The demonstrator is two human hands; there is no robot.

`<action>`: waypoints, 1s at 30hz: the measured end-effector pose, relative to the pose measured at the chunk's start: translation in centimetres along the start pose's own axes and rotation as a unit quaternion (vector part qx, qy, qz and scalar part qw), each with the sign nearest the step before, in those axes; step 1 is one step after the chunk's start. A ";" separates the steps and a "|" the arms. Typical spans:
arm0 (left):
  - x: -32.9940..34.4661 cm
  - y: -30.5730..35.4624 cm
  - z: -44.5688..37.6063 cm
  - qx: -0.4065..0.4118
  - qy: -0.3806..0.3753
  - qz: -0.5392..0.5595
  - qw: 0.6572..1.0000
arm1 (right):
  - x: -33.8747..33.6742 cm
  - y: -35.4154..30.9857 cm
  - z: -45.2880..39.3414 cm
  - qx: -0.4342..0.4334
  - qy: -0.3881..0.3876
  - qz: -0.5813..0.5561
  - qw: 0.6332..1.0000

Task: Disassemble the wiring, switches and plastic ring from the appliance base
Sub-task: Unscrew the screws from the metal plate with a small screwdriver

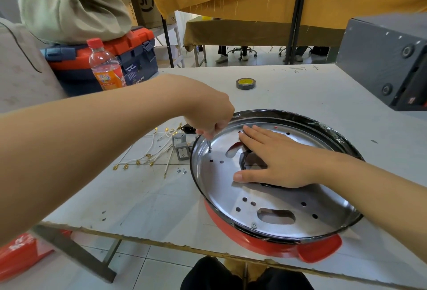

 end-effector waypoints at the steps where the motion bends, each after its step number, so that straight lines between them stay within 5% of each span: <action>1: 0.0 0.0 0.0 -0.004 -0.005 0.000 1.000 | 0.0 0.0 0.0 0.000 0.001 0.000 1.000; 30: 0.3 0.4 0.4 -0.010 0.027 -0.055 0.998 | -0.1 -0.2 0.2 0.002 -0.002 -0.001 1.000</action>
Point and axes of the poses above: each hand's wrist, its own z-axis away from the middle knuckle, its own x-axis out of the palm, y = z × x, the point moved 2 cm from there along -z, towards the middle knuckle, and after that the axes turned 3 degrees about -x, right-handed, at the moved point
